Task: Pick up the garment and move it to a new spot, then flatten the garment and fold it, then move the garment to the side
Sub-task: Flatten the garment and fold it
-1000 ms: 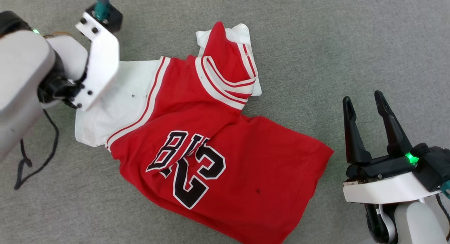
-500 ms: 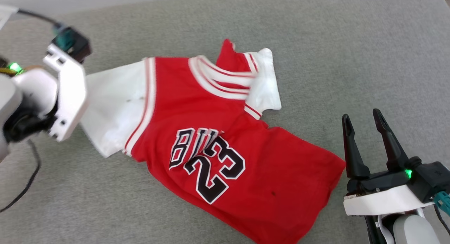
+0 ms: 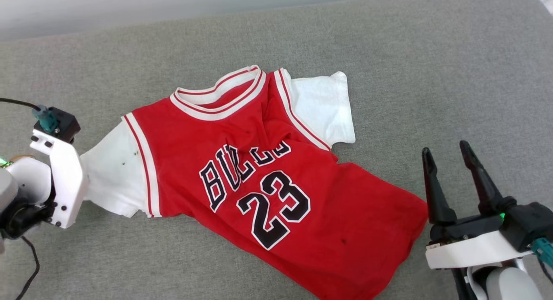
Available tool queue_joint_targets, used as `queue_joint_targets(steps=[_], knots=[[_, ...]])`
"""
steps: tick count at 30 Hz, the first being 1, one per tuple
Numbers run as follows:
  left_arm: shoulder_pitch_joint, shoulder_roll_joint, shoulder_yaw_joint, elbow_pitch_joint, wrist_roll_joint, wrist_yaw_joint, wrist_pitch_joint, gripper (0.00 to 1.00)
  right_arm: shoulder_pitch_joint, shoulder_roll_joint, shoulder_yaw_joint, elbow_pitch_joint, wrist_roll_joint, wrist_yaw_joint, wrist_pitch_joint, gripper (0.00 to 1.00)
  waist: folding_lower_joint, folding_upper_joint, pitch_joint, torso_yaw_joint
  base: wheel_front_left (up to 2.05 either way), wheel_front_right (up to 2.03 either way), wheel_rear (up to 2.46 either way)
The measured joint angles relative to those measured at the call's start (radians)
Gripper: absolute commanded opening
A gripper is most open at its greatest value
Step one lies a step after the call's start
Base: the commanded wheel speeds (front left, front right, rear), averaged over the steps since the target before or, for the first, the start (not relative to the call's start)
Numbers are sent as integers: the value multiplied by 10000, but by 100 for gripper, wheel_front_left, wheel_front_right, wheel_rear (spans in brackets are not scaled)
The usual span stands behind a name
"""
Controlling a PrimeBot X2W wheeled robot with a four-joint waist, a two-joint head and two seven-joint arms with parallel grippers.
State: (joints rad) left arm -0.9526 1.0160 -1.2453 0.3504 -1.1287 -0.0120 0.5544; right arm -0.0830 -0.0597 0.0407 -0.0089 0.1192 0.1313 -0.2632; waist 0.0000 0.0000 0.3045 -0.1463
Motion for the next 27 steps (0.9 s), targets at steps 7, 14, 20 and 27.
queue_joint_targets(steps=[7,14,20,27], knots=[[-43,-219,297,-128,1561,454,-2934,100,-796,-984,-362,-176,-167,-2,13,100,-1,1,-529,164,0,0,0],[383,-485,961,-1078,2472,2343,-6142,100,-2710,-2926,136,-802,-188,0,1534,100,0,0,-920,712,0,0,0],[1313,-604,1655,-2370,2642,4389,-7835,100,-4482,-4968,2280,-529,1335,0,4982,100,-1,0,-1012,1249,0,0,0],[2190,-1206,2955,-3599,3425,6115,-8146,100,-6559,-6845,5018,-15,4418,0,9584,100,0,0,-656,1784,0,0,0]])
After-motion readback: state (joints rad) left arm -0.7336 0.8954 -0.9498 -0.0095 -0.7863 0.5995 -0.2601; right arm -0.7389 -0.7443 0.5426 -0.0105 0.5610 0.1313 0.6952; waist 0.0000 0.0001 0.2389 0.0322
